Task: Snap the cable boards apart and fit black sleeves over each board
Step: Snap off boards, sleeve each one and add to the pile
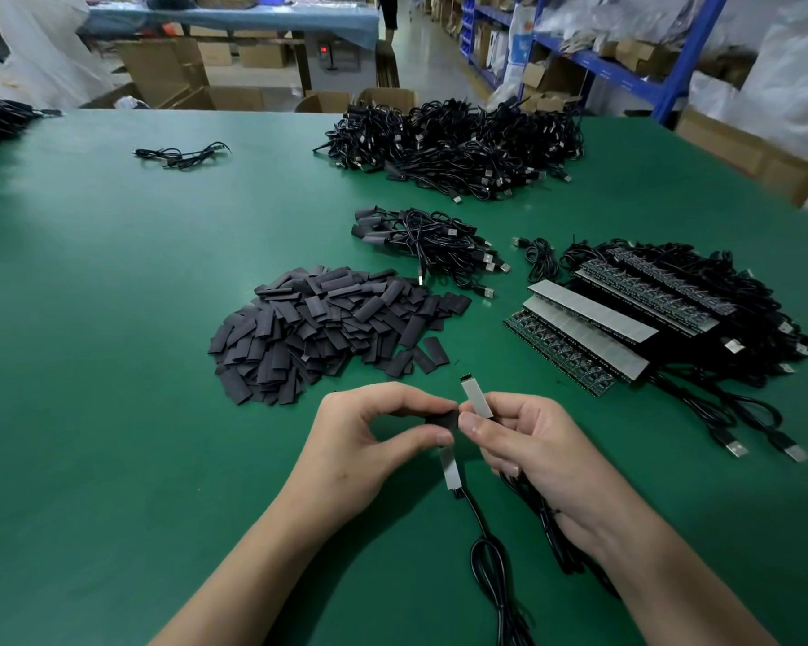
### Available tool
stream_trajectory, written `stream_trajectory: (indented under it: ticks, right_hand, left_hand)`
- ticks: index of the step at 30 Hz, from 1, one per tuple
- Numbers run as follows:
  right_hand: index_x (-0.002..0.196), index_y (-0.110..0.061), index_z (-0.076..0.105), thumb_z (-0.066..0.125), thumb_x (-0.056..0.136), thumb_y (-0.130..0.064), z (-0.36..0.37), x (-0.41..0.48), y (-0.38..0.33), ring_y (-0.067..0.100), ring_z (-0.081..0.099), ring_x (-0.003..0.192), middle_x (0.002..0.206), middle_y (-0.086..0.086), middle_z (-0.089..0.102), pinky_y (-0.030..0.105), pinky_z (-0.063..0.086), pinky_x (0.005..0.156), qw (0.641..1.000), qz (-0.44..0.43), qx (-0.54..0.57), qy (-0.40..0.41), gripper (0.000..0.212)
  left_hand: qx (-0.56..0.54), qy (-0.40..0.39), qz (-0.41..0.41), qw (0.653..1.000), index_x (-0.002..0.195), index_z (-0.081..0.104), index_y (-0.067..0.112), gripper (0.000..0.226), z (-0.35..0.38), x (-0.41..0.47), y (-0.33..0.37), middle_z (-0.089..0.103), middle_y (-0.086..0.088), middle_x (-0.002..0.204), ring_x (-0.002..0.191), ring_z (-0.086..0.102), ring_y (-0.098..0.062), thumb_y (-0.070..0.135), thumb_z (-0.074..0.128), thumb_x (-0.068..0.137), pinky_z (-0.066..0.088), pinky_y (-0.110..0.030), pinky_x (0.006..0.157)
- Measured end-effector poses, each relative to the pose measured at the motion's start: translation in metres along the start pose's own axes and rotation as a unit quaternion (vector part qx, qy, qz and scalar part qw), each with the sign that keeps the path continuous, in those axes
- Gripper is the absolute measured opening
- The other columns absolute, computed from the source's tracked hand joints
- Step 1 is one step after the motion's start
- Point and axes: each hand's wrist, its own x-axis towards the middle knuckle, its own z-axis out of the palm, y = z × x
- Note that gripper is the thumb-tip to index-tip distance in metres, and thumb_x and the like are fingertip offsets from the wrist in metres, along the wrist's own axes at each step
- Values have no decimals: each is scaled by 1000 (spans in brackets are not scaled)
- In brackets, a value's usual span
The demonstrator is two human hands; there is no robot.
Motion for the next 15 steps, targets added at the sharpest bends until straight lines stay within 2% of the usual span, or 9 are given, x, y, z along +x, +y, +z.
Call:
stream_trajectory:
  ticks: [7,8,10,13,15]
  right_hand:
    - [89,-33,81,75,80,-36,1,0,-3,4,34,48,52,-15,49,20,33,59,1000,10,-3,-4,12]
    - [89,-33,80,75,84,-32,1,0,-4,5,34,48,52,-15,49,23,32,59,1000,11,-9,-1,7]
    - [89,-32,80,71,94,-19,0,1,-1,5,33,48,52,-14,49,26,29,58,999,10,-30,6,16]
    - [83,-28,79,66,98,-9,0,0,2,1,35,46,52,-14,53,16,30,52,999,0,-50,12,27]
    - [78,-21,76,68,96,-8,0,0,4,-3,45,47,54,-14,58,8,36,52,998,-16,-62,13,24]
  left_hand:
    - [-7,-1,1,1000,99,81,30,19,0,0,1,78,19,98,96,74,-7,32,82,81,53,-20,89]
    - [-6,-2,4,1000,99,80,30,18,0,0,1,78,19,98,96,74,-7,30,83,81,53,-19,89]
    - [-1,-2,11,1000,99,80,30,18,0,0,1,78,18,97,95,74,-7,28,84,82,54,-20,88]
    - [21,-6,33,999,99,80,27,18,0,1,2,77,18,97,94,73,-9,27,84,82,54,-21,86]
    - [45,-14,51,998,100,81,24,17,-1,1,2,76,17,97,94,73,-9,29,83,84,55,-24,86]
